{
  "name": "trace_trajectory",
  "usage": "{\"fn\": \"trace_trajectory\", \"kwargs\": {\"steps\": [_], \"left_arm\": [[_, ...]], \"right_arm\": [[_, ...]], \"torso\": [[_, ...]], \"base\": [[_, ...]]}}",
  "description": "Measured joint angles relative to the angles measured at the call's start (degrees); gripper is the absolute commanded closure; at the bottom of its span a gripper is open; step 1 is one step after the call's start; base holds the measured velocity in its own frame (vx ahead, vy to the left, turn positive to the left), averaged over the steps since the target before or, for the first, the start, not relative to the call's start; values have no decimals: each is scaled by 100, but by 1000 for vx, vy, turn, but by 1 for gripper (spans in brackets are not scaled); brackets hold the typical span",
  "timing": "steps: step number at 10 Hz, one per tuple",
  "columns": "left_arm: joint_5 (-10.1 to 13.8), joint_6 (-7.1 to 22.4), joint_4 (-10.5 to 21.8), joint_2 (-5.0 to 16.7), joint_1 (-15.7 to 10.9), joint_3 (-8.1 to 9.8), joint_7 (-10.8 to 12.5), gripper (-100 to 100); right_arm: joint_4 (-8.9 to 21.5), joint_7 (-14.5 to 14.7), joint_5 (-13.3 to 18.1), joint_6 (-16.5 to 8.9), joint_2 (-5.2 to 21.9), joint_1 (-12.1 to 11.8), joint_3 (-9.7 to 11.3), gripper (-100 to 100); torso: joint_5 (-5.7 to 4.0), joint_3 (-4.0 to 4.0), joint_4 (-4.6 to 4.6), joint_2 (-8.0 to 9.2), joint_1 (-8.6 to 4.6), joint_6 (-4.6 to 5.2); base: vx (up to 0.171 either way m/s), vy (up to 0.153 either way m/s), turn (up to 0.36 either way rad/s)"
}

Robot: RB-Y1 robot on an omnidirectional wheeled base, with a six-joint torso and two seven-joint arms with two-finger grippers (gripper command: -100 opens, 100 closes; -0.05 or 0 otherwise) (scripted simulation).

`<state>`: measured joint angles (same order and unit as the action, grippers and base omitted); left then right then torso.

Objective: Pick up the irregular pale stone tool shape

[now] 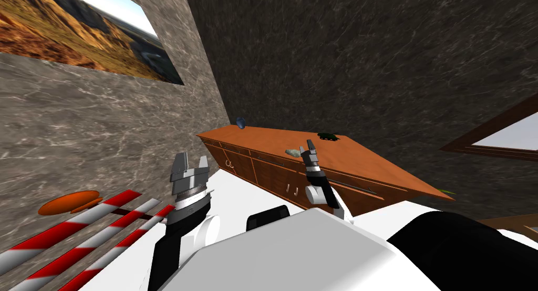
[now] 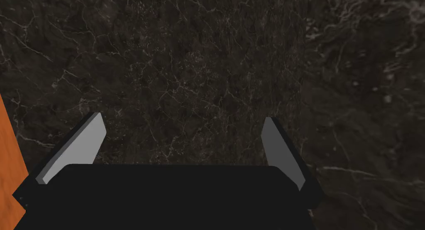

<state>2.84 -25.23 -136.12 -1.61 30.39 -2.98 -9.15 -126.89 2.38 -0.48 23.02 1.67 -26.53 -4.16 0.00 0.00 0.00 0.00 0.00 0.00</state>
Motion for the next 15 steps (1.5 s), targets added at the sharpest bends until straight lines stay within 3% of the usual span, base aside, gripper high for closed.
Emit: {"fn": "trace_trajectory", "kwargs": {"steps": [15], "left_arm": [[0,0,0,0,-1,0,0,0]], "right_arm": [[655,-649,1431,186,2402,-571,-1194,-100]], "torso": [[-6,20,8,35,-27,0]], "base": [[-89,-60,7]]}}
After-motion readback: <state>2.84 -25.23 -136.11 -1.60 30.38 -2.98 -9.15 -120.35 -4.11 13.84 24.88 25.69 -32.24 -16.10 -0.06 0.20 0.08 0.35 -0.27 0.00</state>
